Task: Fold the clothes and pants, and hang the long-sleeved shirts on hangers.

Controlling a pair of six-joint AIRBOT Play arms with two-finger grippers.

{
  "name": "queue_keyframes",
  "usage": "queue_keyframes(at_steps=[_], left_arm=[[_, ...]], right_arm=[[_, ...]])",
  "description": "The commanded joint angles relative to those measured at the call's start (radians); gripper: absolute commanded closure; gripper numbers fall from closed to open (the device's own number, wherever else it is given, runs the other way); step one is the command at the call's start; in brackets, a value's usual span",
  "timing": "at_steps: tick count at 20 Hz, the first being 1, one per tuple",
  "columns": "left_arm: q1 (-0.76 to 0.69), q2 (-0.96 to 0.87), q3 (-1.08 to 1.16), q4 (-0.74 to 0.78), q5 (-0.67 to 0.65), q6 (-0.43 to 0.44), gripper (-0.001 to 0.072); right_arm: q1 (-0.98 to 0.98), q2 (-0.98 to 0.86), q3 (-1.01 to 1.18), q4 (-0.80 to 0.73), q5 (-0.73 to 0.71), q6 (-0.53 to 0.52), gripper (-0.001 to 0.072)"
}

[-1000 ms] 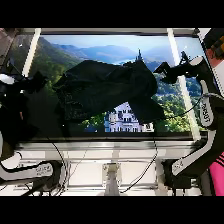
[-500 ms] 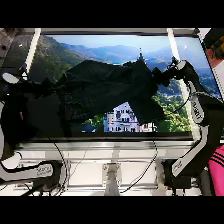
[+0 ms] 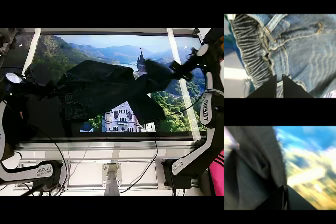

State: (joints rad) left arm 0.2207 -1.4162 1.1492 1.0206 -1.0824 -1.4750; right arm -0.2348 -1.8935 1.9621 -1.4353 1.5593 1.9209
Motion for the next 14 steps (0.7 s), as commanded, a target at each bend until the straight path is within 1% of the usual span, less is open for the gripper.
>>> queue_keyframes(at_steps=[1, 2, 3, 4, 5, 6, 9, 10, 11, 13, 14], left_arm=[[-0.001, 0.0, -0.001, 0.005, -0.043, 0.027, 0.0617], [-0.001, 0.0, -0.001, 0.005, -0.05, 0.052, 0.0615], [-0.001, 0.0, -0.001, 0.005, -0.063, 0.075, 0.0603], [-0.001, 0.0, -0.001, 0.005, -0.076, 0.077, 0.0528], [-0.001, 0.0, -0.001, 0.005, -0.089, 0.077, 0.0482], [-0.001, 0.0, -0.002, 0.005, -0.095, 0.077, 0.0472], [-0.001, 0.0, -0.002, 0.005, -0.098, 0.077, 0.0472], [-0.001, 0.0, -0.002, 0.005, -0.098, 0.077, 0.0473], [-0.001, 0.0, -0.002, 0.005, -0.097, 0.077, 0.0473], [-0.001, 0.0, -0.002, 0.005, -0.098, 0.077, 0.0473], [-0.001, 0.0, -0.003, 0.005, -0.102, 0.077, 0.0473]], right_arm=[[-0.053, 0.021, 0.023, -0.143, 0.286, 0.024, 0.0685], [-0.053, 0.021, 0.023, -0.139, 0.283, 0.028, 0.0557], [-0.053, 0.021, 0.023, -0.138, 0.27, 0.03, 0.0292], [-0.051, 0.021, 0.026, -0.139, 0.248, 0.03, 0.0074], [-0.051, 0.022, 0.029, -0.139, 0.209, 0.028, 0.004], [-0.051, 0.023, 0.029, -0.138, 0.17, 0.027, 0.004], [-0.052, 0.023, 0.028, -0.14, 0.019, 0.027, 0.0041], [-0.052, 0.022, 0.028, -0.139, -0.039, 0.045, 0.0041], [-0.053, 0.018, 0.028, -0.139, -0.095, 0.098, 0.0046], [-0.074, -0.008, 0.028, -0.102, -0.139, 0.25, 0.005], [-0.089, -0.026, 0.028, -0.056, -0.147, 0.28, 0.005]])
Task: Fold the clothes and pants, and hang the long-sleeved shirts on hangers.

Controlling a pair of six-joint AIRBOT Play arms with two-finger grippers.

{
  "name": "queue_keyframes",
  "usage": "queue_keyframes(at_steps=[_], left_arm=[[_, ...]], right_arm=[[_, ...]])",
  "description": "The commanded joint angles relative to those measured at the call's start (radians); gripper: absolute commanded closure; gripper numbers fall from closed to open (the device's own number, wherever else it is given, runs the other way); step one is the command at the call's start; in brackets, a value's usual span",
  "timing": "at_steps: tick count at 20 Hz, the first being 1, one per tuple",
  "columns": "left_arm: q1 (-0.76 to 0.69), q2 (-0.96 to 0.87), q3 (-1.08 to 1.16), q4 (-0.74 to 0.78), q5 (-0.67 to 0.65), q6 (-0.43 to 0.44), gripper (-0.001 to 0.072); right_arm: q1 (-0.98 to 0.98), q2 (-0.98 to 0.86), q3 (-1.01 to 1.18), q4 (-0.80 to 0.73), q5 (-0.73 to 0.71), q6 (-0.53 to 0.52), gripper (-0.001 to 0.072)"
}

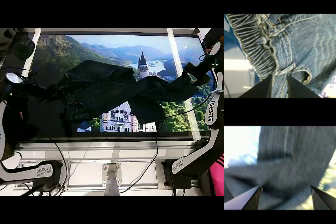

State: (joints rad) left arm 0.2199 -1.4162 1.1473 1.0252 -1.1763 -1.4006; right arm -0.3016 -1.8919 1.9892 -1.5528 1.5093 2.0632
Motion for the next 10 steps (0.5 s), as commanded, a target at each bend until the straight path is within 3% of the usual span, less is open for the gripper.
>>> queue_keyframes(at_steps=[1, 2, 6, 10], left_arm=[[0.0, 0.0, -0.002, 0.0, -0.011, 0.003, 0.0473], [0.0, 0.0, -0.003, 0.0, -0.011, 0.003, 0.0473], [0.0, 0.0, -0.004, 0.0, -0.011, 0.003, 0.0473], [0.0, 0.0, -0.004, 0.0, -0.011, 0.003, 0.0473]], right_arm=[[-0.038, -0.048, 0.001, 0.099, -0.109, 0.147, 0.0062], [-0.056, -0.066, 0.001, 0.134, -0.129, 0.137, 0.0111], [-0.168, -0.13, 0.001, 0.351, -0.184, -0.004, 0.0114], [-0.258, -0.158, 0.001, 0.455, -0.242, -0.131, 0.0124]])
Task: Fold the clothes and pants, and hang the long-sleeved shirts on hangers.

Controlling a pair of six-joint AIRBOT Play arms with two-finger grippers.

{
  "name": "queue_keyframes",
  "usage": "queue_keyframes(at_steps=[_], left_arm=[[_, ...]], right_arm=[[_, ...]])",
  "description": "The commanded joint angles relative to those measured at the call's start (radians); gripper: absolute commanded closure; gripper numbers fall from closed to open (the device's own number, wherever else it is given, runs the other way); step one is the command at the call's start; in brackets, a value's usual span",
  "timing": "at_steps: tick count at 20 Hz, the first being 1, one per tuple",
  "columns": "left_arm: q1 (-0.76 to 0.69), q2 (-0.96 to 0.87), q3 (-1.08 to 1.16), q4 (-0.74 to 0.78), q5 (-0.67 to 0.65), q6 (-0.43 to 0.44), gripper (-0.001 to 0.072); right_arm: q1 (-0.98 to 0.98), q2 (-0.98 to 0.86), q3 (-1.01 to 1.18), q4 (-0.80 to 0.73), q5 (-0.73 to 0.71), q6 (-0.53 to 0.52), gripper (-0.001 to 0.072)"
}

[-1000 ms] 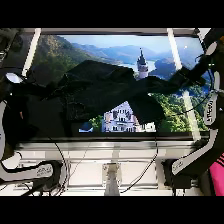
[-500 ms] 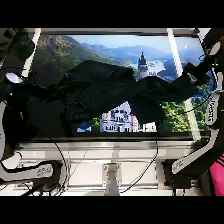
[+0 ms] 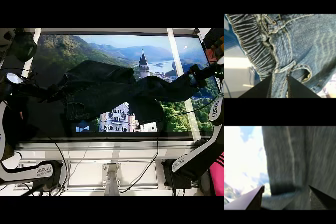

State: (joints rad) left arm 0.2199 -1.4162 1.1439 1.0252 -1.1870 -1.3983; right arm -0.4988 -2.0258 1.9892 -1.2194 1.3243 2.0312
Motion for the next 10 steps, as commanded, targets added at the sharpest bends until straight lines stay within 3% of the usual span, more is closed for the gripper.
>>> queue_keyframes(at_steps=[1, 10], left_arm=[[0.0, 0.0, 0.0, 0.0, 0.0, 0.0, 0.0473], [0.0, 0.0, 0.0, -0.001, -0.002, 0.0, 0.0473]], right_arm=[[-0.075, -0.031, 0.001, 0.161, -0.077, -0.124, 0.0125], [-0.099, -0.154, 0.001, 0.298, -0.161, -0.22, 0.0127]])
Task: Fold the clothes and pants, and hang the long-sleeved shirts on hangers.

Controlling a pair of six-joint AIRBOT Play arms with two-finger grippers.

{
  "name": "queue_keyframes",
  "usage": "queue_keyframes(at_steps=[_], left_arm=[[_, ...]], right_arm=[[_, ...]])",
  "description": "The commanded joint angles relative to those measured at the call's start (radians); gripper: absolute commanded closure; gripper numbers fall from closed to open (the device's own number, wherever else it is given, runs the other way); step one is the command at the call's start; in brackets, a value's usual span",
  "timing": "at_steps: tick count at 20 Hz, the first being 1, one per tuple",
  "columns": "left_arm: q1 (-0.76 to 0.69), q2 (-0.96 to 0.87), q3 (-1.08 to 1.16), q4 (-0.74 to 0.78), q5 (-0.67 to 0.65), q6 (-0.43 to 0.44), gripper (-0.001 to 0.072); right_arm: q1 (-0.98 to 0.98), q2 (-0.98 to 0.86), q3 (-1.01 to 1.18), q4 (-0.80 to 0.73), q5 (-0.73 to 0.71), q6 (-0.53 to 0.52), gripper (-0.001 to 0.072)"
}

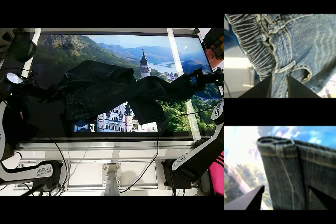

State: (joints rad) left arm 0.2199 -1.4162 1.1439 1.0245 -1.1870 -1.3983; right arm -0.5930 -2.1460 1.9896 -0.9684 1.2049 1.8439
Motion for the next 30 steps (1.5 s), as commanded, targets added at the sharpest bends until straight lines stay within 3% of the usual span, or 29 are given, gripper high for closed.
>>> queue_keyframes(at_steps=[1, 5, 6, 7, 19, 21, 22, 23, 28, 30], left_arm=[[0.0, 0.0, 0.0, 0.0, -0.005, 0.0, 0.0473], [0.0, 0.0, 0.0, 0.001, -0.004, 0.0, 0.0474], [0.0, 0.0, 0.0, 0.001, -0.004, 0.0, 0.0476], [0.0, 0.0, 0.0, 0.002, -0.004, 0.001, 0.0477], [0.0, 0.0, -0.069, 0.067, -0.015, 0.0, 0.0477], [0.0, 0.0, -0.075, 0.068, -0.014, 0.0, 0.0484], [0.0, 0.0, -0.075, 0.068, -0.012, 0.0, 0.0484], [0.0, 0.0, -0.075, 0.068, -0.009, 0.0, 0.0484], [0.018, 0.02, -0.082, 0.175, -0.035, -0.01, 0.0485], [0.037, 0.043, -0.111, 0.194, -0.082, 0.056, 0.0485]], right_arm=[[-0.005, -0.041, 0.001, 0.048, -0.052, -0.039, 0.0127], [-0.002, -0.048, 0.001, 0.069, -0.1, -0.069, 0.0171], [-0.003, -0.048, 0.001, 0.075, -0.103, -0.08, 0.0256], [-0.002, -0.048, 0.001, 0.078, -0.108, -0.085, 0.0284], [0.04, -0.05, 0.001, 0.082, -0.196, -0.136, 0.0284], [0.054, -0.052, 0.001, 0.081, -0.199, -0.14, 0.0344], [0.061, -0.052, 0.001, 0.083, -0.197, -0.157, 0.0437], [0.071, -0.051, 0.001, 0.082, -0.19, -0.164, 0.0689], [0.082, -0.049, 0.052, 0.119, -0.121, -0.163, 0.0692], [0.083, -0.028, 0.081, 0.129, -0.101, -0.164, 0.0692]])
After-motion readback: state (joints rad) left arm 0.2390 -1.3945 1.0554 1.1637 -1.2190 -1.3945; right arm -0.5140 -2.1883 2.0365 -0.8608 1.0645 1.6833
